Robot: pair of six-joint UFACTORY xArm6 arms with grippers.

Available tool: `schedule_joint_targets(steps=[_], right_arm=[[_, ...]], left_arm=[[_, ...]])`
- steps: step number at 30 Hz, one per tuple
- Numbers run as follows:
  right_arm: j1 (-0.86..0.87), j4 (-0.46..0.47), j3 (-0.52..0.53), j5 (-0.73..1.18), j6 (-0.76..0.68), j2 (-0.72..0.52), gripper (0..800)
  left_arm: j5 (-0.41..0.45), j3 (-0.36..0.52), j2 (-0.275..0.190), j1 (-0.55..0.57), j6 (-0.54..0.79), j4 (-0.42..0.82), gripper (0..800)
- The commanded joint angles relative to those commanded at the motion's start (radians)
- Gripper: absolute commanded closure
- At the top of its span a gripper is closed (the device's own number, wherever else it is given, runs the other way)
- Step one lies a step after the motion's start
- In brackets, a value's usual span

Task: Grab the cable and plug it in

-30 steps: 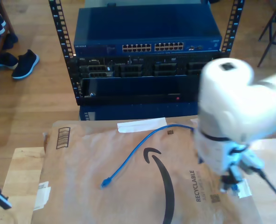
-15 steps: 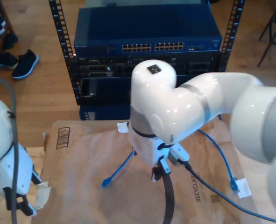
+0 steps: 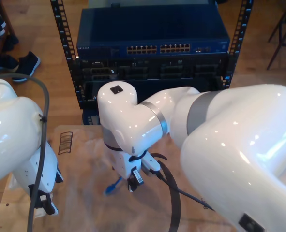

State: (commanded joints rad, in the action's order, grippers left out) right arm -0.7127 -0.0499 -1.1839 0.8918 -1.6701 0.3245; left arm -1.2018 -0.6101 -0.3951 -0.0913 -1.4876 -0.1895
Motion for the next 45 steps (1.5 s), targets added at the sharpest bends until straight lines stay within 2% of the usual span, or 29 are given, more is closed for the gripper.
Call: schedule_joint_targets(steps=[6,10,16,20,23,25,28,31,36,39,45], right_arm=[[0.031,0.0,0.0,-0.003,0.002,0.02,126],[0.032,-0.012,-0.002,-0.005,-0.002,0.02,296],[0.043,-0.025,-0.002,-0.005,-0.005,0.018,364],[0.044,-0.025,0.0,-0.005,-0.006,0.017,545],[0.048,-0.031,0.0,-0.005,-0.006,0.015,768],[0.049,-0.066,0.0,-0.003,-0.006,0.012,799],[0.068,-0.103,0.0,-0.002,-0.008,0.008,800],[0.095,-0.169,0.014,0.009,-0.029,-0.057,800],[0.221,-0.221,0.167,0.026,-0.091,-0.304,800],[0.301,-0.308,0.259,0.031,-0.087,-0.471,800],[0.391,-0.499,0.285,0.195,-0.08,-0.727,800]], left_arm=[[-0.002,-0.002,0.0,0.006,0.0,0.0,0],[-0.003,0.002,-0.003,0.005,0.0,0.0,0],[-0.005,0.003,-0.003,0.005,-0.002,0.0,0],[-0.003,0.003,-0.002,0.006,-0.002,0.0,0],[-0.005,0.002,-0.003,0.006,0.0,0.0,0],[-0.005,0.0,-0.005,0.005,-0.002,0.0,0],[-0.025,-0.009,-0.006,0.005,-0.014,-0.002,0],[-0.086,-0.075,-0.006,0.0,-0.04,-0.063,0],[-0.215,-0.219,-0.006,-0.008,-0.04,-0.299,0],[-0.245,-0.278,-0.003,-0.035,-0.04,-0.391,0],[-0.253,-0.345,0.008,-0.04,-0.035,-0.499,0]])
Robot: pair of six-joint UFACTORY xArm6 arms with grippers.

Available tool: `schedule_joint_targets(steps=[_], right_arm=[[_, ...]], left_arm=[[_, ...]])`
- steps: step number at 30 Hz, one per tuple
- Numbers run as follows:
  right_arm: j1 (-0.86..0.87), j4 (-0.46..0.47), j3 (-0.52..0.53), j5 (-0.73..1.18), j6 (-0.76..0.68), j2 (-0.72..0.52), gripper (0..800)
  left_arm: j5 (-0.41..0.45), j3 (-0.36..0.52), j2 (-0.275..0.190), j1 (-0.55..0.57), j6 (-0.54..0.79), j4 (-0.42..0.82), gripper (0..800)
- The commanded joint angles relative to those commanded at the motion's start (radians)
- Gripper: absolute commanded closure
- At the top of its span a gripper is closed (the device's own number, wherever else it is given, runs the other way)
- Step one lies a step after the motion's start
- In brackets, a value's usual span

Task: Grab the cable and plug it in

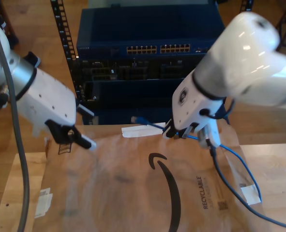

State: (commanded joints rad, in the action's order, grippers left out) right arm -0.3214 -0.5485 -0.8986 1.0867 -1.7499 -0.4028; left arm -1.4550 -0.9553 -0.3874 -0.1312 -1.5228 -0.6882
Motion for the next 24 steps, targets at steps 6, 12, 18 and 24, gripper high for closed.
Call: schedule_joint_targets(steps=[6,12,18,24], right_arm=[[0.005,-0.104,0.012,0.012,-0.002,-0.126,800],[0.017,-0.146,0.002,0.005,-0.003,-0.129,800],[0.031,-0.16,-0.017,0.008,-0.005,-0.132,800],[0.032,-0.175,-0.023,0.011,-0.005,-0.132,800]], left_arm=[[-0.063,-0.184,0.117,0.006,0.003,-0.206,0],[-0.256,-0.285,0.126,-0.002,0.005,-0.325,0],[-0.331,-0.261,0.126,-0.003,0.006,-0.322,1],[-0.328,-0.259,0.126,-0.003,0.003,-0.325,2]])
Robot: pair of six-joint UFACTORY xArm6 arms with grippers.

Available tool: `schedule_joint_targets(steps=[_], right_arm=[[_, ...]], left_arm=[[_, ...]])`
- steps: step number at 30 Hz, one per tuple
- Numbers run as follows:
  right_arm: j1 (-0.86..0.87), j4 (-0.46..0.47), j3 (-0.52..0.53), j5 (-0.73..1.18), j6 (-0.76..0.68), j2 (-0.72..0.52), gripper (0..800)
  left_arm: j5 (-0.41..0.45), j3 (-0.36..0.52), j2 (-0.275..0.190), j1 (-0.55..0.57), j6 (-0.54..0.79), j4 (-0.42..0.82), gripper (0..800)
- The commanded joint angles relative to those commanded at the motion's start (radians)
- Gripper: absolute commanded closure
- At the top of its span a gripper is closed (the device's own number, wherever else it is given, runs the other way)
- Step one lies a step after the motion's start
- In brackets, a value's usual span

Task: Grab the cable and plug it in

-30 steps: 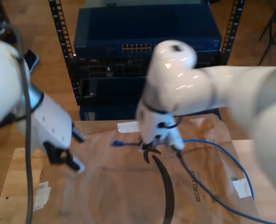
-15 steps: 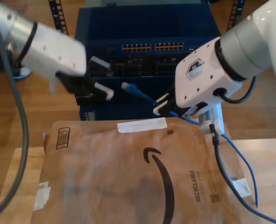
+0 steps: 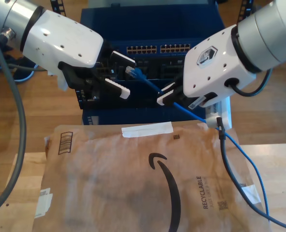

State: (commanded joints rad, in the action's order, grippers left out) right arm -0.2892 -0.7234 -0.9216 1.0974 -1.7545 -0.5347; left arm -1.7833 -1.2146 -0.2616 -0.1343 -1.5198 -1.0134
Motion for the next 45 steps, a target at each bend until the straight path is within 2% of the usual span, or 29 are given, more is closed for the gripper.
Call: schedule_joint_targets(steps=[3,8,9,11,13,25,27,32,40,45], right_arm=[[0.0,-0.002,0.0,0.0,0.0,-0.006,800],[-0.002,-0.002,0.002,0.002,0.0,-0.006,800],[-0.002,-0.002,0.002,0.002,0.0,-0.006,800],[-0.002,-0.002,0.002,0.002,0.0,-0.006,800],[-0.002,-0.002,0.002,0.002,0.0,-0.006,800],[0.0,-0.002,0.005,0.002,0.0,-0.006,800],[0.0,-0.002,0.003,0.002,0.0,-0.006,800],[0.0,-0.012,0.003,0.006,0.0,-0.008,800],[0.0,-0.015,0.003,0.014,0.0,-0.006,800],[0.0,-0.015,0.003,0.014,0.0,-0.006,800]], left_arm=[[0.0,0.0,-0.002,0.0,0.003,0.0,9],[-0.005,0.002,0.0,-0.002,0.005,-0.002,103],[-0.006,0.002,0.0,-0.002,0.003,-0.002,155],[-0.006,0.002,0.0,-0.003,0.003,-0.003,170],[-0.006,0.002,0.0,-0.005,0.003,-0.002,221],[-0.009,0.003,0.0,-0.04,0.006,-0.054,266],[-0.009,0.015,-0.002,-0.04,0.023,-0.054,301],[-0.005,0.078,-0.009,-0.043,0.127,-0.054,303],[-0.02,0.075,-0.017,-0.068,0.172,-0.132,307],[-0.023,0.078,-0.017,-0.075,0.18,-0.14,355]])
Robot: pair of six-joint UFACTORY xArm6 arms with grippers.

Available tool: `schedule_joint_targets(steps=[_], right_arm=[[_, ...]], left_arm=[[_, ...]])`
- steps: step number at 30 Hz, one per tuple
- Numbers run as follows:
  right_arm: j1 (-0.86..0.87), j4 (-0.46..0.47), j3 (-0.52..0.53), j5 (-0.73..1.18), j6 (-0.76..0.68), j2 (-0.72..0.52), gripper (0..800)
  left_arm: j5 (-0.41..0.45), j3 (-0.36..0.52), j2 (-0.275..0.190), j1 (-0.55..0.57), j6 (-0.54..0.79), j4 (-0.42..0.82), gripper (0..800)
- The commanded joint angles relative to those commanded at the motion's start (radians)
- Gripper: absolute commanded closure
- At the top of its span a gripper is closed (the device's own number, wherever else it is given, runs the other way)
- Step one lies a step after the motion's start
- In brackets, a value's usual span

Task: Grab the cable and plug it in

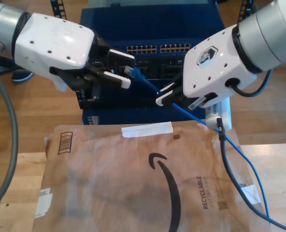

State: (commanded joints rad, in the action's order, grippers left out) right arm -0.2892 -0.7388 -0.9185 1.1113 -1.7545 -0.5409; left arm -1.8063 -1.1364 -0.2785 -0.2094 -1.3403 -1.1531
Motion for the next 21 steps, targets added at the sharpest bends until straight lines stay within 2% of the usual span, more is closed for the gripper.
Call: schedule_joint_targets(steps=[5,18,21], right_arm=[[0.0,0.0,0.0,0.0,0.0,0.002,800],[-0.002,0.0,0.0,0.002,0.0,0.0,800],[0.0,0.0,0.0,0.002,0.0,0.0,800]], left_arm=[[-0.002,0.005,0.0,0.0,0.0,0.002,356],[0.0,0.006,0.0,0.0,-0.002,0.002,497],[0.002,0.014,-0.003,0.0,-0.002,0.003,498]])
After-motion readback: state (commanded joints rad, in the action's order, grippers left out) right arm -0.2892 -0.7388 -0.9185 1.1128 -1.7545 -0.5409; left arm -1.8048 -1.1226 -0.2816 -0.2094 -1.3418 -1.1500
